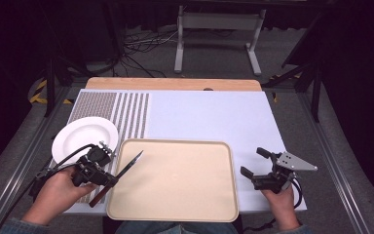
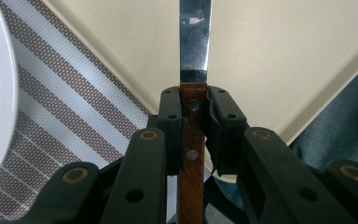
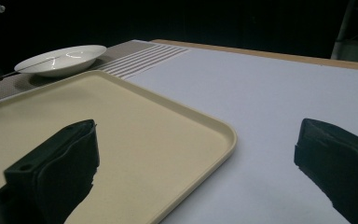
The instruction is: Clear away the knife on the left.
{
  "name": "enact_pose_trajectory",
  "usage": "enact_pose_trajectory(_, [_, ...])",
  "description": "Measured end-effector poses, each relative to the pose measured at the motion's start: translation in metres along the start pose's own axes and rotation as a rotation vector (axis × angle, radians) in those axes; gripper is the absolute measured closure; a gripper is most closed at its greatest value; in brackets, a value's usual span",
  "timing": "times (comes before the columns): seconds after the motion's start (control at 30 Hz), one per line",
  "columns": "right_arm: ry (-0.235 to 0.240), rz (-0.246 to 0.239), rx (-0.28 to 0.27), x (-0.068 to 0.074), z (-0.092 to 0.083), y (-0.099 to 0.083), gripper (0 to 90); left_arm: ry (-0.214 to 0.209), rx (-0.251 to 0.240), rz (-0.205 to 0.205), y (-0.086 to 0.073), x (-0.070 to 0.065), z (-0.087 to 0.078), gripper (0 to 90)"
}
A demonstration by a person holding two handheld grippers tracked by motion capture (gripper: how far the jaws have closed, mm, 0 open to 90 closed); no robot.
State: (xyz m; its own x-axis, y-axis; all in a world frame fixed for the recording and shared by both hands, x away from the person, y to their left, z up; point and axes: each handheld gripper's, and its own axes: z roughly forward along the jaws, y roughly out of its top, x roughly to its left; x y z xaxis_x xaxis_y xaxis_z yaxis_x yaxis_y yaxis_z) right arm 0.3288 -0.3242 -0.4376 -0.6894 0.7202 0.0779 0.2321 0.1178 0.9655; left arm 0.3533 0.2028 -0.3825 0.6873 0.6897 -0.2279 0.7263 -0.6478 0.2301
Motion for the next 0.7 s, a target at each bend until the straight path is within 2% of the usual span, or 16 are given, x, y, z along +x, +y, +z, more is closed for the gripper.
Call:
enact_pose_trajectory(0.17, [0.0,0.001,0.0,0.0,0.0,0.0,0.5,-0.009,0.002,-0.024,0.002,-0.002,0.005,77.7])
enact_pose_trajectory(0.37, [0.001,0.002,0.0,0.0,0.0,0.0,0.5,-0.026,-0.001,-0.072,0.003,-0.001,0.011,77.6])
enact_pose_trajectory(0.53, [0.003,0.001,0.003,0.0,0.0,0.0,0.5,-0.029,0.004,-0.064,0.006,-0.003,0.017,77.6])
enact_pose_trajectory(0.7, [0.005,0.002,0.004,0.0,0.0,0.0,0.5,-0.054,-0.001,-0.077,0.011,-0.006,0.022,77.6])
